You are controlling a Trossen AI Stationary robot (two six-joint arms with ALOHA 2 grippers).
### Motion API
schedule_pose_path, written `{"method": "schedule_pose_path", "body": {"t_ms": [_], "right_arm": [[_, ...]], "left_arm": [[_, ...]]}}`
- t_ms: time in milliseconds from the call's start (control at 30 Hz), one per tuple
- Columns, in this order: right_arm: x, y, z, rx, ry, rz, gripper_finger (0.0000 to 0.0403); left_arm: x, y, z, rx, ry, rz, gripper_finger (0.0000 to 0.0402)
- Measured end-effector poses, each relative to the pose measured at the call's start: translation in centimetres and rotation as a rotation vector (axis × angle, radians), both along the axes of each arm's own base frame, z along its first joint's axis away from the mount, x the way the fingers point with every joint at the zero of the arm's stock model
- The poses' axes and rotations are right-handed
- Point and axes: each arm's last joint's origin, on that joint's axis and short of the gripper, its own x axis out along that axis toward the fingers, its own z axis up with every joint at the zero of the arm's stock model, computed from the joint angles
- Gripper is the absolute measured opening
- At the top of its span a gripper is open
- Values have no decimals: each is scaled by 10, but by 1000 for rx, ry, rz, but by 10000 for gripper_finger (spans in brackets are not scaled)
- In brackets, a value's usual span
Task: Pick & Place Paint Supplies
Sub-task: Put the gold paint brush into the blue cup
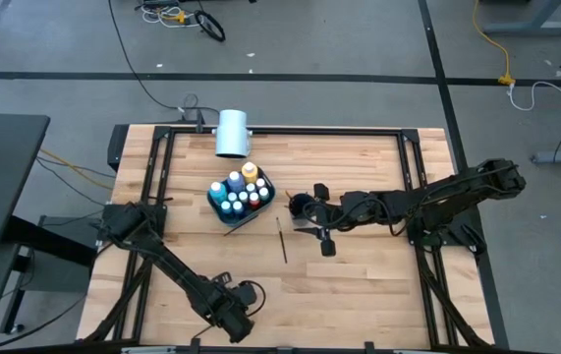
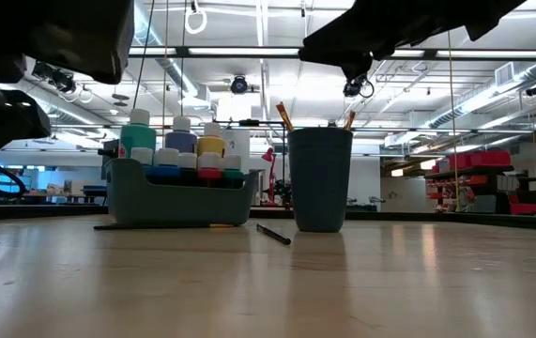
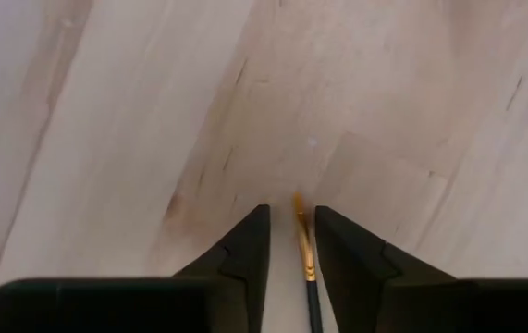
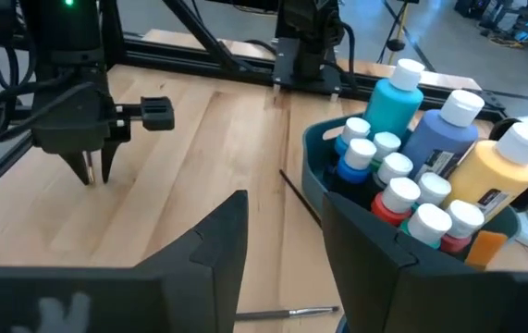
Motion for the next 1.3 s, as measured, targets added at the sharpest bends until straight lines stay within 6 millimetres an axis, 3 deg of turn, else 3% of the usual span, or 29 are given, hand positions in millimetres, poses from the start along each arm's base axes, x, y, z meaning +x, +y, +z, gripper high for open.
{"method": "schedule_pose_path", "body": {"t_ms": [233, 533, 667, 933, 1167, 1300], "right_arm": [[0, 0, 0, 5, 1, -2, 144], [0, 0, 0, 25, 4, -10, 144], [0, 0, 0, 26, 4, -10, 144], [0, 0, 0, 29, 5, -4, 144], [0, 6, 3, 98, -23, 198, 144], [7, 14, 8, 136, -132, 242, 144]], "left_arm": [[1, 8, -6, 1, 18, 24, 11], [10, 11, 6, 157, -141, -14, 5], [17, 13, 43, 235, -324, 9, 4], [8, 20, 97, 426, -581, 52, 2], [3, 17, 132, 708, -846, 141, 1], [13, 17, 146, 848, -921, 203, 1]]}}
